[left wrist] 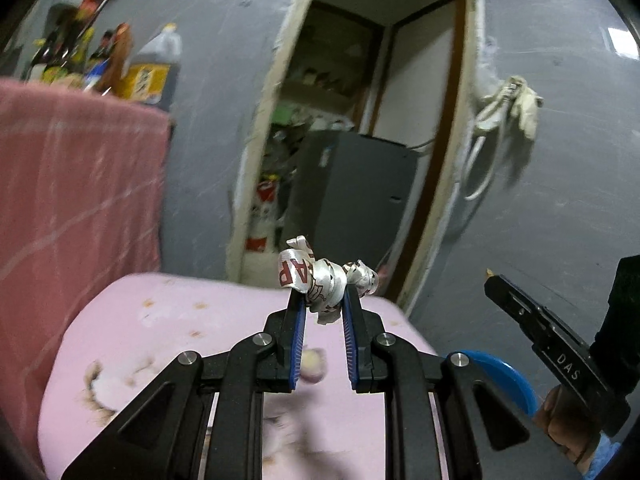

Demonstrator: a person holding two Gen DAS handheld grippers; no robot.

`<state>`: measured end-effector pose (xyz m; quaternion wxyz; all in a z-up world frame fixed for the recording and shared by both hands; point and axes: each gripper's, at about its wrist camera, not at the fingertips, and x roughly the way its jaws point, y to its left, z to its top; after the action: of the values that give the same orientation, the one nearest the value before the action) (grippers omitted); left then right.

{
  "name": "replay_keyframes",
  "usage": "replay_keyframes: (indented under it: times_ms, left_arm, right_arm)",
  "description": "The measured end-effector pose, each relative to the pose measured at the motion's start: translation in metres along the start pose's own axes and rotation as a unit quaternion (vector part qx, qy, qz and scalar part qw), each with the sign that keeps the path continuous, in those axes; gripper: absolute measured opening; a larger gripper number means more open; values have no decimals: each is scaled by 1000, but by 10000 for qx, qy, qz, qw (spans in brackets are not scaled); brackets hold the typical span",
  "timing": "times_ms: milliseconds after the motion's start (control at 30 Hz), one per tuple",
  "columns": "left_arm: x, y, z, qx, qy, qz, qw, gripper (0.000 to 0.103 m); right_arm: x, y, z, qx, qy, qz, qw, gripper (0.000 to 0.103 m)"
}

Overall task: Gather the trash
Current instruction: 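Lift the silver foil with the left tool while the right lifts the peel piece toward the bucket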

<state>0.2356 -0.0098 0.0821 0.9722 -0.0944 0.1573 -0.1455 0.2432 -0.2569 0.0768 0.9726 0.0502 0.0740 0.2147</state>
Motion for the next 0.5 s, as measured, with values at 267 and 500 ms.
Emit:
replay_keyframes:
  times_ms: [267, 500]
  left_arm:
    - [12, -65, 4, 380, -119, -470, 9981, 15]
    - [31, -112, -5, 486, -88, -951, 9942, 15]
  right_arm:
    - [-46, -34, 8, 8, -446, -614, 9971, 12]
    - [-88, -72, 2, -99, -571, -1238, 9906, 12]
